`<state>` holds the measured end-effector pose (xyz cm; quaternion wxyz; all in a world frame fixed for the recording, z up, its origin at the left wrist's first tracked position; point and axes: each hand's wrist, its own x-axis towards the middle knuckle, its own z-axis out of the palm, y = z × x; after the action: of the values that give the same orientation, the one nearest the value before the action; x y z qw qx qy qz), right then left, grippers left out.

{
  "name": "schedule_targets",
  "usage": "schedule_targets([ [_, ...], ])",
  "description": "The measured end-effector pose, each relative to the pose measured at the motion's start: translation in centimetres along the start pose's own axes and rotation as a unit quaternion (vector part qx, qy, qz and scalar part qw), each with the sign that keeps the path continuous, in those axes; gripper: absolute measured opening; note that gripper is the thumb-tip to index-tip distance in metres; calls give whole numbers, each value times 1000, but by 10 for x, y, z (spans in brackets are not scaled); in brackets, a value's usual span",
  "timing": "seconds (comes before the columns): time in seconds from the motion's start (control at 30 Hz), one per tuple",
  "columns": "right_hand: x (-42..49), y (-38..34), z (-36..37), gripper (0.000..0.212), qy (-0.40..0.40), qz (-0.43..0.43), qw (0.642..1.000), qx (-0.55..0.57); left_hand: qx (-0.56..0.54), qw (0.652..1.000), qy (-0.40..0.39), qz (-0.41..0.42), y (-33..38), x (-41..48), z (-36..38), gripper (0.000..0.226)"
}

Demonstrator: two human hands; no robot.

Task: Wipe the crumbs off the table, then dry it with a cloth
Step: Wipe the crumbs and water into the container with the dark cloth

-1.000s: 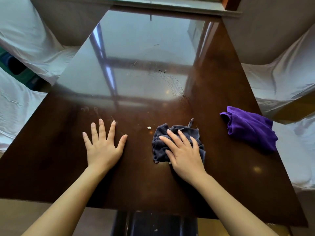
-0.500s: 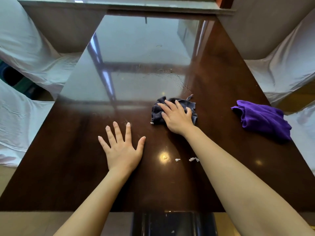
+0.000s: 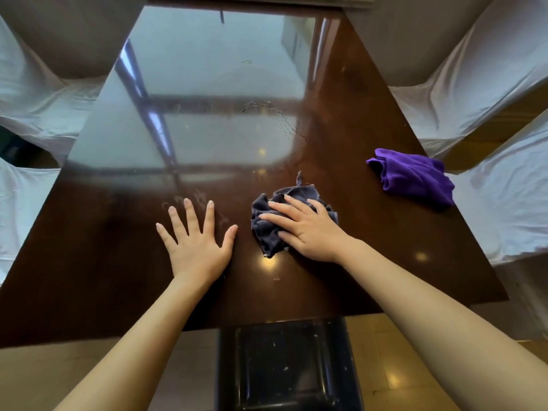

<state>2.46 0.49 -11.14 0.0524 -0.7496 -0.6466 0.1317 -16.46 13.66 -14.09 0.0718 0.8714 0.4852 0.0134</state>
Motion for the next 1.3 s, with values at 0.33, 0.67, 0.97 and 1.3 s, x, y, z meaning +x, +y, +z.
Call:
schedule_targets([
  [0.33, -74, -24, 22, 45, 53, 60, 997, 2, 4, 1000, 5, 23, 19, -57, 4, 74],
  [0.67, -116, -66, 35, 36, 178, 74, 981, 11, 11, 999, 19, 23, 23, -71, 8, 78],
  [0.97, -83, 14, -12, 31, 228, 143, 963, 17, 16, 999, 20, 25, 23, -72, 10, 80],
  [1.3, -97, 13, 18, 43, 147, 148, 978, 7, 23, 998, 40, 32, 23, -72, 13, 77],
])
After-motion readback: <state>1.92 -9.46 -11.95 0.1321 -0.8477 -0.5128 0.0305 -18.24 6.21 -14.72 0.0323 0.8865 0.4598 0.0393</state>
